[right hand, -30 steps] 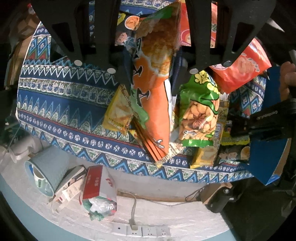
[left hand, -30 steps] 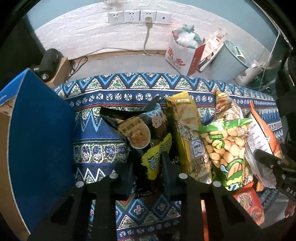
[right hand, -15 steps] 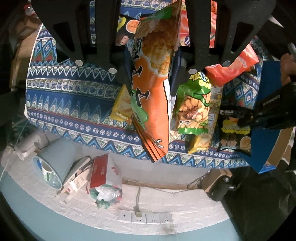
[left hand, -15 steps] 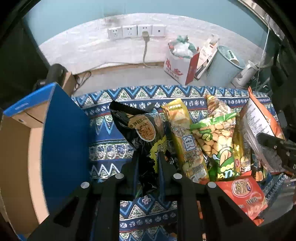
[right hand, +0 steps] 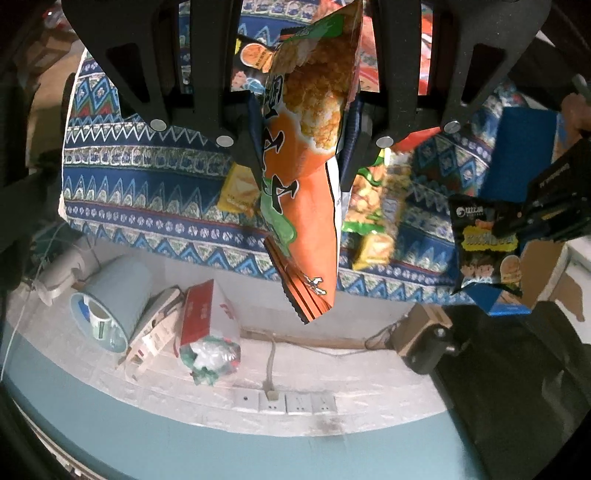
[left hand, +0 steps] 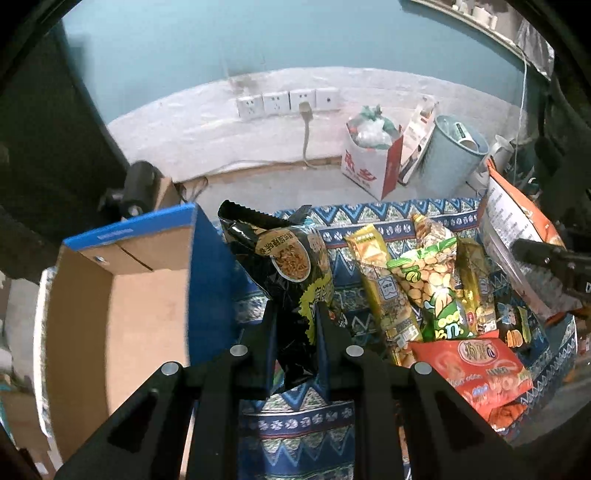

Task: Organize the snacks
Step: 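Lift the black noodle pack with the left gripper while the right gripper lifts the orange bag, then drop the black noodle pack into the box with the left gripper while the right drops the orange bag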

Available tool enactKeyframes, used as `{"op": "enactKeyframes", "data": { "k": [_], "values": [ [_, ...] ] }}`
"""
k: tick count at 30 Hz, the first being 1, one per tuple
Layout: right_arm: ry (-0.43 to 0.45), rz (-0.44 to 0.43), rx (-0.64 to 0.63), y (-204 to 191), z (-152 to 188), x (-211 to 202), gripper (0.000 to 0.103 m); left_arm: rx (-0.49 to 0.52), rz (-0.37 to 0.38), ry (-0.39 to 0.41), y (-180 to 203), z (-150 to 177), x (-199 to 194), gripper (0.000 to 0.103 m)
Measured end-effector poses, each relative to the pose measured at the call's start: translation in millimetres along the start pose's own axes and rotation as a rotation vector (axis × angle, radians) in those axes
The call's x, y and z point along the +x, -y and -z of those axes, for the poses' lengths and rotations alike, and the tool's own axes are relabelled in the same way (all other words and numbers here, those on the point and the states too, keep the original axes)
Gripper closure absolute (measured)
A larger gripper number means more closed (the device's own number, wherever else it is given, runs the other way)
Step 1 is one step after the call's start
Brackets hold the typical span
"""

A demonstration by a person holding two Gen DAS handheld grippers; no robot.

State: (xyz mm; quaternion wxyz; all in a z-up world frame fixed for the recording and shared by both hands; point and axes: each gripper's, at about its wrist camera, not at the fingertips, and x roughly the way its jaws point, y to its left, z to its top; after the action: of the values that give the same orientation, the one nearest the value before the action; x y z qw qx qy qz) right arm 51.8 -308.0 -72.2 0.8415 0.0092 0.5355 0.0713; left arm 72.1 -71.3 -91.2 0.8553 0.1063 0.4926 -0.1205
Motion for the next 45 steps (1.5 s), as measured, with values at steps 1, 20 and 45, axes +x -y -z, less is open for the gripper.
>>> {"op": "enactKeyframes", "data": {
  "k": [1, 20, 45],
  "values": [
    [0.007, -0.002, -0.002, -3, -1, -3, 0.069, 0.007, -0.006, 0.014, 0, 0, -5, 0.085],
    [0.102, -0.107, -0.096, -87, -28, -44, 0.068, -0.017, -0.051, 0.156, -52, 16, -85, 0.085],
    [0.061, -0.264, -0.271, -253, -71, -7, 0.068, -0.181, -0.164, 0.081, -179, 73, -74, 0.085]
  ]
}}
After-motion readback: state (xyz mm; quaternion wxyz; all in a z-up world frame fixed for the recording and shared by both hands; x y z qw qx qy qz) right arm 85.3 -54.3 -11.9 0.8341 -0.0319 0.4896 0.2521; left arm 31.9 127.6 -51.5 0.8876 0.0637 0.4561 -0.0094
